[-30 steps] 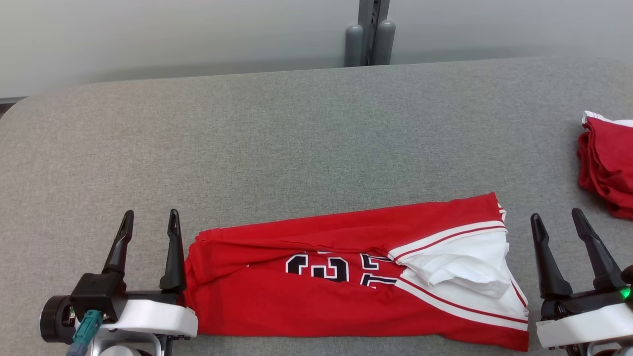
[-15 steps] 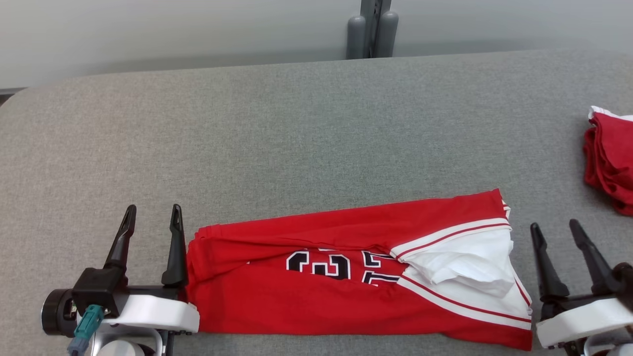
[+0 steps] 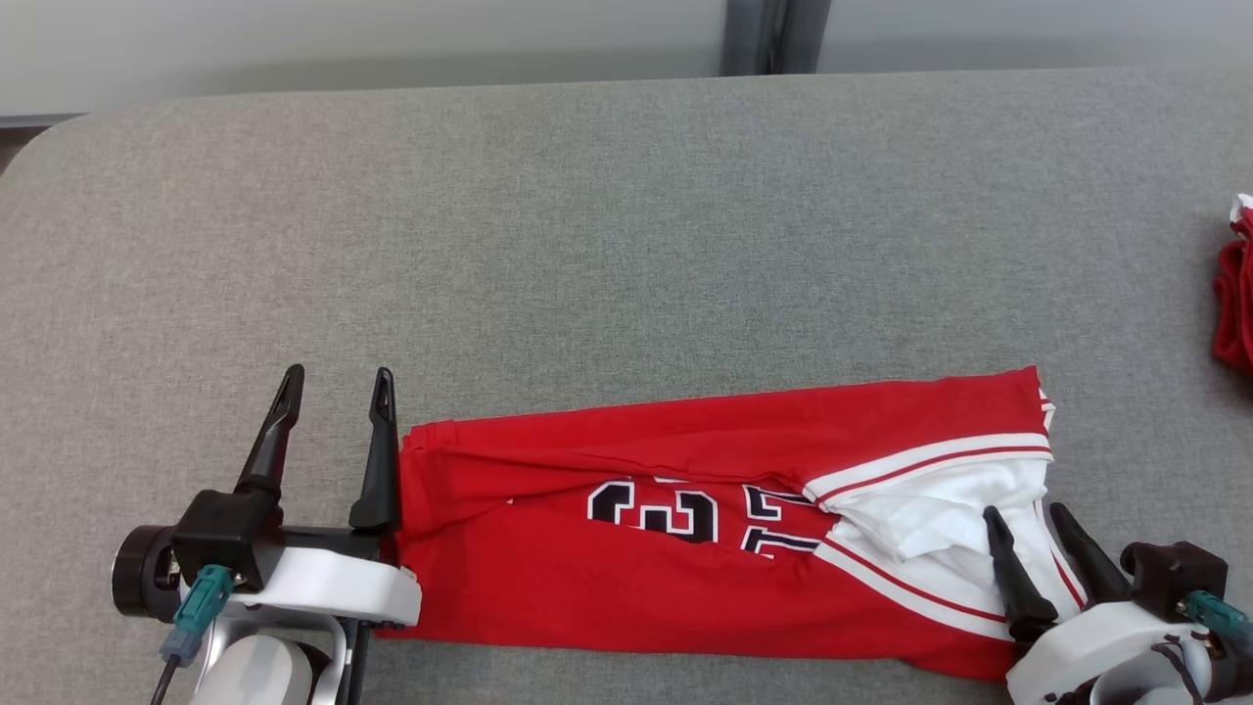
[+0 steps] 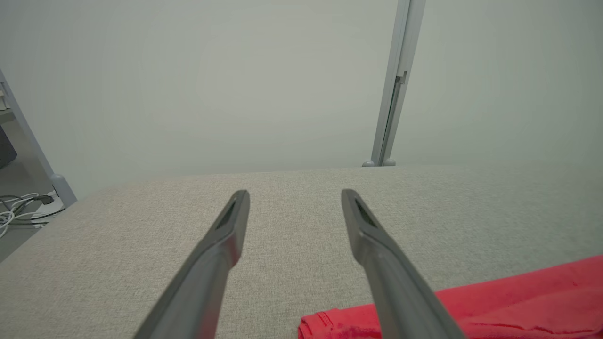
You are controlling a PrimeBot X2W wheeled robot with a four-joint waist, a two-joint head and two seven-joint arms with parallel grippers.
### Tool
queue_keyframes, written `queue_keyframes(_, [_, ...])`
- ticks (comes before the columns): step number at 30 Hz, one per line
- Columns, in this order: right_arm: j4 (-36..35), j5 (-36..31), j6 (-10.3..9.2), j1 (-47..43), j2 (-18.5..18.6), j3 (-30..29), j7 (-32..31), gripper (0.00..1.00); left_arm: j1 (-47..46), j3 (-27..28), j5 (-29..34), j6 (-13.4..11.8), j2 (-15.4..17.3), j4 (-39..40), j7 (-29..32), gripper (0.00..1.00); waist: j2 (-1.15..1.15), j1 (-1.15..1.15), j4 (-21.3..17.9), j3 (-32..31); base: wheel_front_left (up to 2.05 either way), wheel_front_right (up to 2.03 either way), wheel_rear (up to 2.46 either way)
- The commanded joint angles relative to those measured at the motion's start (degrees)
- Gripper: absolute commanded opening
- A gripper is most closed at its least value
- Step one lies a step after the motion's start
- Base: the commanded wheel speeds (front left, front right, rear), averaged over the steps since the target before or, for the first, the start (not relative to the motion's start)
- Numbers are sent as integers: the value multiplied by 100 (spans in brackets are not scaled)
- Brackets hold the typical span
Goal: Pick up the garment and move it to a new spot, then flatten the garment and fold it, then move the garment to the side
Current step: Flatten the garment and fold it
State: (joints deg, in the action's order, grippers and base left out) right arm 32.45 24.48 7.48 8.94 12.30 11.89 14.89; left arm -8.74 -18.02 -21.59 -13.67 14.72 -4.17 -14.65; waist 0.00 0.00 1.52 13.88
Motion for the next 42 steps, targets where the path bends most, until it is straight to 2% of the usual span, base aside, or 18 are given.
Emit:
queue_keyframes(1, [256, 124, 3, -14, -57, 236, -93, 74, -111, 6, 25, 19, 6, -22, -15, 100, 0, 0, -2, 10, 0, 0, 0])
queue_keyframes(2, [339, 207, 4, -5, -74, 340, -126, 7, -117, 11, 22, 19, 8, -26, -18, 100, 0, 0, -9, 12, 0, 0, 0])
queue_keyframes(3, [412, 304, 8, 2, -90, 454, -170, 0, -118, 14, 20, 17, 10, -31, -21, 100, 0, 0, -17, 14, 0, 0, 0])
queue_keyframes(10, [487, 725, -13, 188, 191, 656, -67, 0, -24, 33, -9, 9, 33, -51, -32, 100, 0, 0, -89, -20, 0, 0, 0])
queue_keyframes(18, [186, 804, -25, 131, 626, 309, 14, 0, -13, 14, -33, -6, 33, -52, -38, 100, 0, 0, -137, -39, 0, 0, 0])
queue_keyframes(27, [-191, 587, -10, -133, 780, -239, 20, 0, 26, -15, -59, -36, 32, -56, -35, 100, 0, 0, -230, -88, 0, 0, 0])
queue_keyframes(31, [-670, 407, 0, -165, 839, -230, 23, 0, 28, -30, -77, -42, 41, -59, -21, 100, 0, 0, -263, -129, 0, 0, 0])
queue_keyframes(35, [-1499, 115, 1, -163, 791, -97, 26, 0, 73, -27, -98, -46, 60, -57, -9, 100, 0, 0, -304, -192, 0, 0, 0])
queue_keyframes(42, [-2755, -114, 2, 47, 566, 439, -551, 0, 57, -93, -118, -19, 39, -74, 25, 100, 0, 0, -269, -311, 0, 0, 0])
